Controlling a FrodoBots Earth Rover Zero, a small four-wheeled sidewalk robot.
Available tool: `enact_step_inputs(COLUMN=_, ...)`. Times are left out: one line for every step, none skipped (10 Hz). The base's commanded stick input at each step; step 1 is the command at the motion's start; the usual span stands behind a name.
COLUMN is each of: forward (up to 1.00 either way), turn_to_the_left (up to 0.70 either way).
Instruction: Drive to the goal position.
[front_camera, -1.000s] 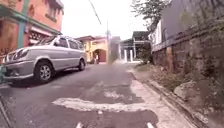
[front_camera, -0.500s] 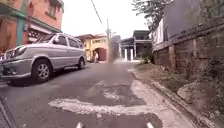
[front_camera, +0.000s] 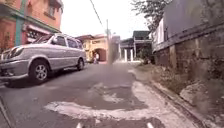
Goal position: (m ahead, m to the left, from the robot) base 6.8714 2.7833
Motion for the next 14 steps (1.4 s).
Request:
enact_step_inputs(forward=0.22, turn_to_the_left=0.00)
enact_step_inputs(forward=0.22, turn_to_the_left=0.00)
enact_step_inputs(forward=0.22, turn_to_the_left=0.00)
enact_step_inputs(forward=0.21, turn_to_the_left=0.00)
enact_step_inputs(forward=0.21, turn_to_the_left=0.00)
enact_step_inputs(forward=0.20, turn_to_the_left=0.00)
enact_step_inputs(forward=0.21, turn_to_the_left=0.00)
enact_step_inputs(forward=0.22, turn_to_the_left=0.00)
enact_step_inputs(forward=0.22, turn_to_the_left=0.00)
enact_step_inputs(forward=0.20, turn_to_the_left=0.00)
enact_step_inputs(forward=0.21, turn_to_the_left=0.00)
enact_step_inputs(forward=0.22, turn_to_the_left=0.00)
enact_step_inputs(forward=0.21, turn_to_the_left=0.00)
enact_step_inputs(forward=0.21, turn_to_the_left=0.00)
